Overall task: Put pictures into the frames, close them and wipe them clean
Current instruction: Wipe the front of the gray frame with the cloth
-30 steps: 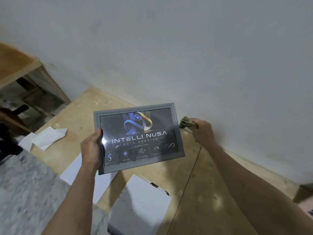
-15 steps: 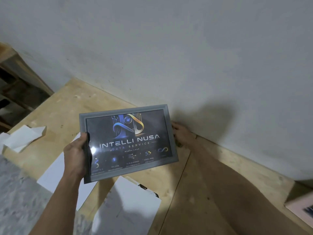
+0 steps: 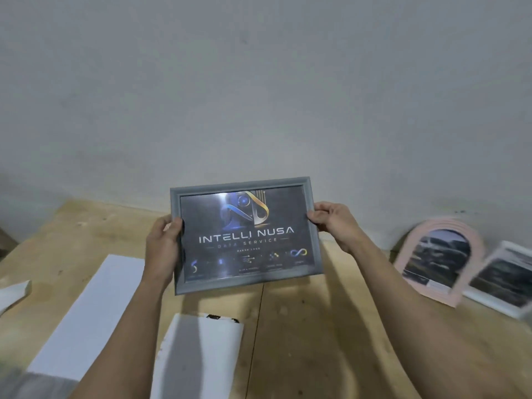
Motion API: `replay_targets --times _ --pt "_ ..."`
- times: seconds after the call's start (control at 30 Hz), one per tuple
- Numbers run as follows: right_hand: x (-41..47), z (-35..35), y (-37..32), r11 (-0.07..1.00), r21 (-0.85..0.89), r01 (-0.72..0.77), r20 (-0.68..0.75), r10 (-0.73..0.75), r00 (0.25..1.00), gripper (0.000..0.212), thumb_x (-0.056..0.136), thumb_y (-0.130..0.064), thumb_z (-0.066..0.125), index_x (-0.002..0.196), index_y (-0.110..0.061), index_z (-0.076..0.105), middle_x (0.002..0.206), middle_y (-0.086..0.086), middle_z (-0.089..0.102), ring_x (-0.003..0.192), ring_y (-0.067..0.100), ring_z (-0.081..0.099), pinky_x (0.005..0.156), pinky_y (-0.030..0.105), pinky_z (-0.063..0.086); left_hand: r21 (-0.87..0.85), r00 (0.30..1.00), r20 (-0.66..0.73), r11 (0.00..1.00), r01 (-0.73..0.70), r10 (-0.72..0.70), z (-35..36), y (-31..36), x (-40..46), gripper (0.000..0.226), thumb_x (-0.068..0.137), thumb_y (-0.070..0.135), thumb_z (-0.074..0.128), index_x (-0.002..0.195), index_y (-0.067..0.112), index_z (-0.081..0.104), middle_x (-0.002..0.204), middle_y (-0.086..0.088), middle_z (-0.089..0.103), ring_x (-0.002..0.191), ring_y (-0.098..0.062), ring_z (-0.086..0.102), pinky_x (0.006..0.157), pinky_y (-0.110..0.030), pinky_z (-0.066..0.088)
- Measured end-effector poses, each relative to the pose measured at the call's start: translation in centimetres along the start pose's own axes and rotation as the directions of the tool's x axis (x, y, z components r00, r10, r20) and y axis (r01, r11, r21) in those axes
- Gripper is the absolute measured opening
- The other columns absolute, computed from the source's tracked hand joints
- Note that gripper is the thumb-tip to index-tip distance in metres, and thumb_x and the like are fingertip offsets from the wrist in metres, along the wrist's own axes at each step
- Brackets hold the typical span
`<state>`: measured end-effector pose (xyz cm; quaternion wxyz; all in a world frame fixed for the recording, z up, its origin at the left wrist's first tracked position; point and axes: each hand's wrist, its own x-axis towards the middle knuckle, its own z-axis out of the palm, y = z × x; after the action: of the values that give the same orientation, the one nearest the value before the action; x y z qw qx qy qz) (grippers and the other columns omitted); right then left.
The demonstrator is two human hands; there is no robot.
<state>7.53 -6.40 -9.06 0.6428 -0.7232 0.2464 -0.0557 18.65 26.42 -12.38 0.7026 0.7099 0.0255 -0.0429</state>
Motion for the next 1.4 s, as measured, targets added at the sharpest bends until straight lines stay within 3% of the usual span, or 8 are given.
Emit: replay_targets --times 0.1,0.23,0.37,0.47,0.57,0.67,1.17,1.4 --pt "-3.6 -4.4 -0.2 0.999 -0.015 0.048 -0.122 -0.049 0.991 0.008 0.087 -0.002 0.064 0.088 -0.009 0.068 0.076 0.007 0.068 0.069 0.013 0.063 0.067 0.027 0.049 0.121 0.981 0.181 0.989 -0.090 0.067 2.9 0.5 -1.0 0.009 0.099 0.021 0.057 0.100 0.014 0.062 0.088 -0.002 0.069 0.073 -0.013 0.061 0.069 -0.032 0.050" --pt "-6.1 -10.1 0.6 0.997 -0.050 0.066 -0.255 -0.077 0.964 0.014 0.087 0.003 0.062 0.099 -0.001 0.067 0.073 0.006 0.066 0.061 0.006 0.061 0.060 0.015 0.051 0.227 0.919 0.393 0.965 -0.133 0.034 7.4 0.8 -1.2 0.008 0.096 0.013 0.062 0.089 0.013 0.059 0.082 -0.011 0.055 0.076 -0.024 0.057 0.069 -0.042 0.053" --pt "-6.7 -13.4 2.1 0.997 -0.057 0.061 -0.367 -0.078 0.927 0.024 0.089 0.004 0.060 0.082 -0.019 0.063 0.071 0.005 0.060 0.057 0.002 0.058 0.062 0.010 0.050 0.331 0.888 0.460 0.926 -0.183 0.012 11.9 0.8 -1.1 0.015 0.097 0.018 0.062 0.086 0.015 0.053 0.075 -0.005 0.054 0.068 -0.025 0.056 0.067 -0.048 0.054" --pt "-5.1 -15.8 4.6 0.990 -0.131 0.043 -0.390 -0.092 0.916 0.014 0.090 -0.001 0.060 0.089 -0.013 0.068 0.073 0.010 0.062 0.068 0.014 0.058 0.072 0.030 0.047 0.442 0.866 0.496 0.841 -0.312 0.060 15.8 0.0 -0.3 0.014 0.097 0.026 0.060 0.089 0.017 0.053 0.080 -0.002 0.060 0.076 -0.028 0.060 0.074 -0.050 0.054" --pt "-2.5 -17.7 7.2 0.985 -0.172 0.021 -0.453 -0.098 0.886 0.009 0.090 -0.002 0.060 0.092 -0.007 0.067 0.072 0.007 0.062 0.069 0.016 0.054 0.063 0.021 0.043 0.543 0.837 0.540 0.725 -0.423 0.083 20.0 -0.9 0.7 0.015 0.100 0.028 0.055 0.096 0.013 0.052 0.090 -0.003 0.063 0.082 -0.027 0.061 0.070 -0.039 0.047" --pt "-0.4 -18.7 9.2 0.971 -0.238 -0.005 -0.464 -0.109 0.879 0.009 0.091 -0.004 0.059 0.087 -0.012 0.062 0.066 -0.005 0.057 0.063 0.009 0.051 0.053 0.011 0.039 0.585 0.835 0.544 0.678 -0.445 0.079 23.2 -2.5 1.8 0.013 0.101 0.024 0.054 0.099 0.011 0.053 0.095 -0.005 0.063 0.086 -0.027 0.060 0.071 -0.037 0.044" --pt "6.3 -20.2 17.2 0.979 -0.168 -0.119 -0.420 0.039 0.907 0.012 0.086 -0.007 0.066 0.097 -0.012 0.069 0.091 0.006 0.072 0.086 0.023 0.066 0.081 0.038 0.051 0.696 0.916 0.399 0.636 -0.333 0.044 27.8 -9.4 4.6 0.013 0.098 0.019 0.058 0.102 0.007 0.060 0.098 -0.011 0.068 0.089 -0.032 0.062 0.073 -0.040 0.046" --pt "6.0 -19.8 17.1 0.933 -0.335 -0.128 -0.441 -0.035 0.897 0.013 0.087 -0.007 0.064 0.099 -0.005 0.067 0.094 0.008 0.070 0.084 0.016 0.060 0.068 0.025 0.038 0.717 0.930 0.368 0.631 -0.296 0.017 28.3 -9.4 4.1 0.021 0.099 0.022 0.056 0.113 0.006 0.061 0.112 -0.013 0.063 0.098 -0.032 0.063 0.075 -0.036 0.043"
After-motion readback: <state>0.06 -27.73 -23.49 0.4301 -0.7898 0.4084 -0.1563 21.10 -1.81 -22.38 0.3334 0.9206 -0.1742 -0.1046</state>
